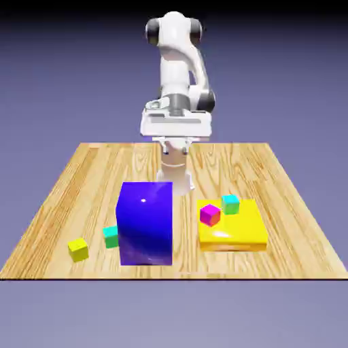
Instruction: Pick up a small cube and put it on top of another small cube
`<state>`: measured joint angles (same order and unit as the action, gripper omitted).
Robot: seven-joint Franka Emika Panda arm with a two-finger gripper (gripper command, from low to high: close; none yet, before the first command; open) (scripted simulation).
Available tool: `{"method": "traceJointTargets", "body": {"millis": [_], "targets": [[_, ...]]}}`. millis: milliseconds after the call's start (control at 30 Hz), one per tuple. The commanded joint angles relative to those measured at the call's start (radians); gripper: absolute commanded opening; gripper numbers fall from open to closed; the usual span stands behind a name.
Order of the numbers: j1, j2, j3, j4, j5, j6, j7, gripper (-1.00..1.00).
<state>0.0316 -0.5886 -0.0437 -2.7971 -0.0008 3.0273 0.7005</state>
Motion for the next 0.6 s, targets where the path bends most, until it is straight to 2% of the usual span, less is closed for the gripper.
{"method": "traceJointTargets", "body": {"millis": [0,567], "targets": [[0.016,-0.015,-0.036,0.011,-0.001,-0.008,-0.034,0.00],[0.293,-0.277,-0.652,0.193,-0.012,-0.144,-0.605,0.00]]}}
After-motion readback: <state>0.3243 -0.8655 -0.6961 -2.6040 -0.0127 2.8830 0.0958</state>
